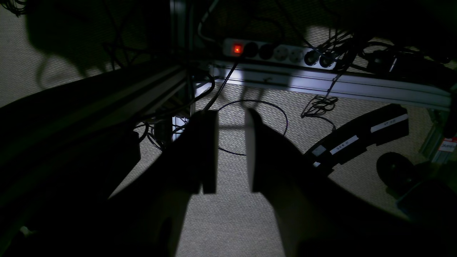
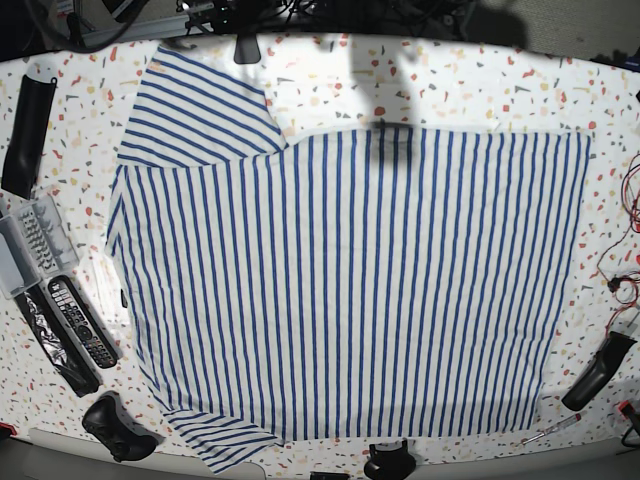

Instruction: Layout the t-shirt on the table in an organized manner, then fold the t-shirt properly

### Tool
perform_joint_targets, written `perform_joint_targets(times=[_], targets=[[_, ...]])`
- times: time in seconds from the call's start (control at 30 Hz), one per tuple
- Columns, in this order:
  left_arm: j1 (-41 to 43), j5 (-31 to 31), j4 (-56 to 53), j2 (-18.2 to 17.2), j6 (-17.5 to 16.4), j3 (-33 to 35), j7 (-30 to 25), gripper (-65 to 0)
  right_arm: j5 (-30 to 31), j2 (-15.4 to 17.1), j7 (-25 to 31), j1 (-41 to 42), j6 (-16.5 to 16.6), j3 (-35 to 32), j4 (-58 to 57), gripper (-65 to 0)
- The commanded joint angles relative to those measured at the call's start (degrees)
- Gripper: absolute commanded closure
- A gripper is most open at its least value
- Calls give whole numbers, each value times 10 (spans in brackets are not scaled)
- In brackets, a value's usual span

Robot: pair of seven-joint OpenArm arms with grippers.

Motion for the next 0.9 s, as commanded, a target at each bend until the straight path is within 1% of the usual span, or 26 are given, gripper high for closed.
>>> perform_joint_targets(times=[0.0, 0.77, 0.87], targets=[[3, -1, 7, 0, -6, 1, -4, -125, 1, 3, 5, -2, 4, 2, 3, -132], [7, -2, 28, 0, -6, 1, 2, -125, 1, 3, 9, -7, 4, 2, 12, -132], [19, -33, 35, 0, -6, 1, 2, -125, 2, 7, 9, -12, 4, 2, 13, -132]])
